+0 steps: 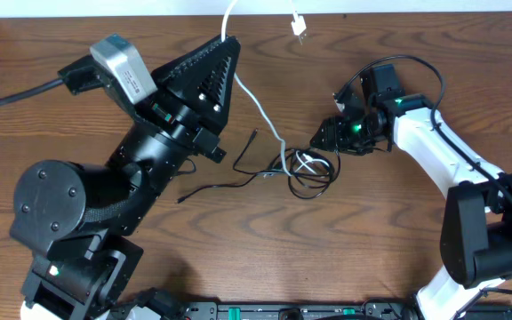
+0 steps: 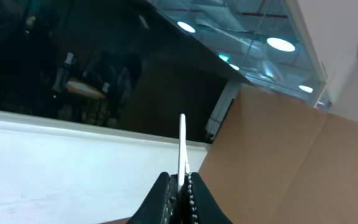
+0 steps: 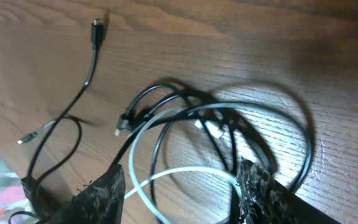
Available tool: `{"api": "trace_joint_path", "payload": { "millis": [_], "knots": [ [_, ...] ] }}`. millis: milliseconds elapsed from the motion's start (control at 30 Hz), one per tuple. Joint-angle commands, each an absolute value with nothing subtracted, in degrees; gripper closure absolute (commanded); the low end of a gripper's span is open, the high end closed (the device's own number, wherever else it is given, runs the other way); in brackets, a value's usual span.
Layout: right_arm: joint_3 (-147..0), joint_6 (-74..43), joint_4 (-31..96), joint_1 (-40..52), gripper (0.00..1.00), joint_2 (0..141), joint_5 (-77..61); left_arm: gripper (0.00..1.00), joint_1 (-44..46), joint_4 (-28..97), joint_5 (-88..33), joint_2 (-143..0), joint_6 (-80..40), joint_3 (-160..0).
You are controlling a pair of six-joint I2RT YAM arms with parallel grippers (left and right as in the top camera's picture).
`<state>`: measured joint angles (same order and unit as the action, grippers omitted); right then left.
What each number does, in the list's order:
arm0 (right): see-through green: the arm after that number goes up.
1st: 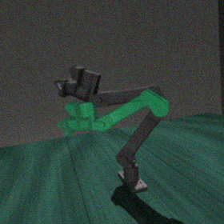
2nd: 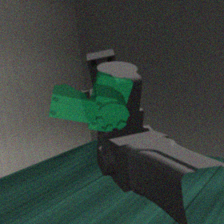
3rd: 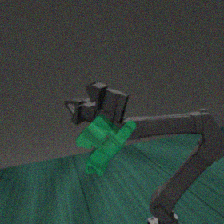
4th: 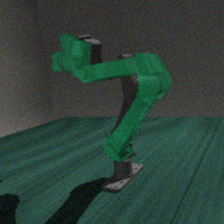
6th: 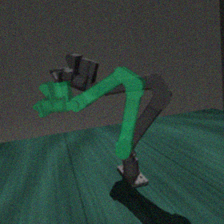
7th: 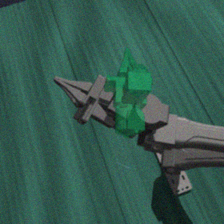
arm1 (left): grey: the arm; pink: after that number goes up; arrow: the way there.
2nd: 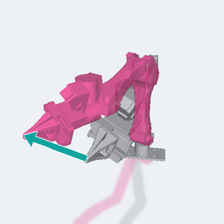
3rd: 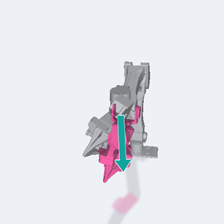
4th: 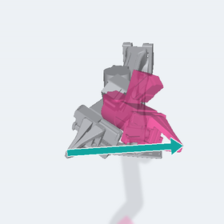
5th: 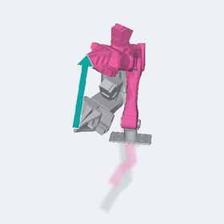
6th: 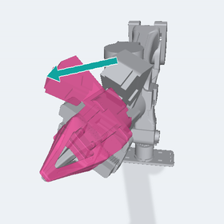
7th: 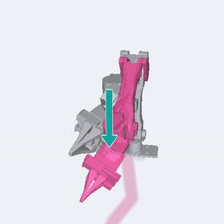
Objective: Untangle cables
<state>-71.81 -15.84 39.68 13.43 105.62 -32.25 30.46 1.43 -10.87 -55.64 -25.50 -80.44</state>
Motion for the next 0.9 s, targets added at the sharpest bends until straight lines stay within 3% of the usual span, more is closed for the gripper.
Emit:
{"api": "trace_joint_path", "payload": {
  "millis": [0, 333, 867],
  "knots": [
    [-71.85, -14.90, 39.40, 13.93, 0.45, 106.06, -33.41, 0.92, 29.98, 0.91, -7.84, -54.89, -25.43, -80.93],
    [-71.85, -14.06, 38.96, 15.73, 0.48, 106.08, -33.39, 0.93, 26.89, 4.34, -4.89, -54.68, -25.41, -81.25],
    [-70.54, -12.84, 41.01, 24.29, 0.53, 106.15, -29.43, 0.92, 26.48, 46.59, 2.90, -60.45, -24.18, -81.23]
  ]
}}
